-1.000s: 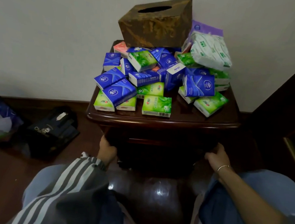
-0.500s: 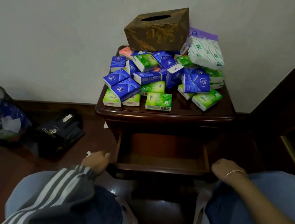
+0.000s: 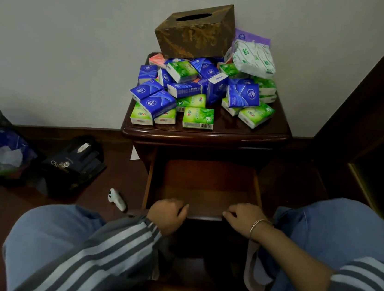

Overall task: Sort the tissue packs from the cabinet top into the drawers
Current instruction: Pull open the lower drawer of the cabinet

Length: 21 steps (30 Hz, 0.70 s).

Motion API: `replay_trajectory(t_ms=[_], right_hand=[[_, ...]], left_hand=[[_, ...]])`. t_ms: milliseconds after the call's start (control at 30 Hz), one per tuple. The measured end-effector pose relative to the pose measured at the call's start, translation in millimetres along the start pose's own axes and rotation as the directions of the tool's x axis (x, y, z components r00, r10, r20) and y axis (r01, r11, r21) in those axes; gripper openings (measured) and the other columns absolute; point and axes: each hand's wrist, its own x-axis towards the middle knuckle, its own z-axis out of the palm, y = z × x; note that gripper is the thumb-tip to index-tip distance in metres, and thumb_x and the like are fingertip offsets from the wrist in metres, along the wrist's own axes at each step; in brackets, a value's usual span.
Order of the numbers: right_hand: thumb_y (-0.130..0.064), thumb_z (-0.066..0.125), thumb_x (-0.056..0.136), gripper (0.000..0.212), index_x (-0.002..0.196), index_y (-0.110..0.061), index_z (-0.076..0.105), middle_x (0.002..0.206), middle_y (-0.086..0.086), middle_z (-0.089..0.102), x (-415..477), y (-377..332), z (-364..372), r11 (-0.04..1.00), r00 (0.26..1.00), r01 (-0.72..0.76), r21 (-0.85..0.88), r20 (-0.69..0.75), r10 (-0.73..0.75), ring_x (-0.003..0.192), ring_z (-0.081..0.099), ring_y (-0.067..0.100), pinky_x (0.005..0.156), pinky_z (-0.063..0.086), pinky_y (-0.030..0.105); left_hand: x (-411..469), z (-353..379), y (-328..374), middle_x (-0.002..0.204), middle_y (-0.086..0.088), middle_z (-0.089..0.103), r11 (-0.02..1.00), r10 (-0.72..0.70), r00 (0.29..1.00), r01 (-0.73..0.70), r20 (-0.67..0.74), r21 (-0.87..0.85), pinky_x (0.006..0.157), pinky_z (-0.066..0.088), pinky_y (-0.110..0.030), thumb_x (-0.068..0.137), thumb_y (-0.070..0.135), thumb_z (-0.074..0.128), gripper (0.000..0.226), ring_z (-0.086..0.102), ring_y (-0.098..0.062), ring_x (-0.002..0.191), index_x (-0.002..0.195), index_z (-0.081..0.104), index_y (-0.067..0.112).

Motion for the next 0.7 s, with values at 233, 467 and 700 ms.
replay_trajectory(t_ms=[233,467,700], right_hand=[[-0.057,0.04,0.091,0.055,0.049,-0.021,0.042,0.052,-0.002,0.04,-9.1,-0.7,8.5,1.0,0.945,0.017,-0.003,0.325,-0.015,0.049,0.037,0.014,0.052,0.03,0.029],[-0.054,0.042,0.091,0.054,0.05,-0.018,0.041,0.053,0.001,0.04,-4.3,1.3,10.4,0.999,0.947,0.006,0.031,0.321,-0.016,0.051,0.038,0.018,0.058,0.032,0.031],[-0.038,0.044,0.094,0.026,0.105,-0.026,0.065,0.104,-0.002,0.068,4.0,-0.4,-16.3,0.994,0.999,0.034,0.103,-0.033,-0.03,0.094,0.062,0.017,0.079,0.05,0.031]], left_hand=[[-8.7,8.9,9.3,0.083,-0.015,0.069,0.997,-0.073,0.933,0.078,0.352,-0.001,0.073,0.049,-0.033,0.098,0.055,0.025,0.067,0.064,-0.028,0.078,0.075,0.065,0.007],[-3.2,11.6,-0.3,0.089,-0.01,0.07,0.98,-0.124,0.924,0.171,0.361,-0.099,0.079,0.049,-0.032,0.098,0.055,0.025,0.064,0.065,-0.024,0.083,0.087,0.07,0.01],[7.0,-35.0,0.8,0.078,-0.003,0.065,0.985,0.118,0.974,-0.09,-0.192,0.15,0.057,0.038,-0.028,0.1,0.037,0.035,0.035,0.064,-0.022,0.07,0.082,0.056,0.017]])
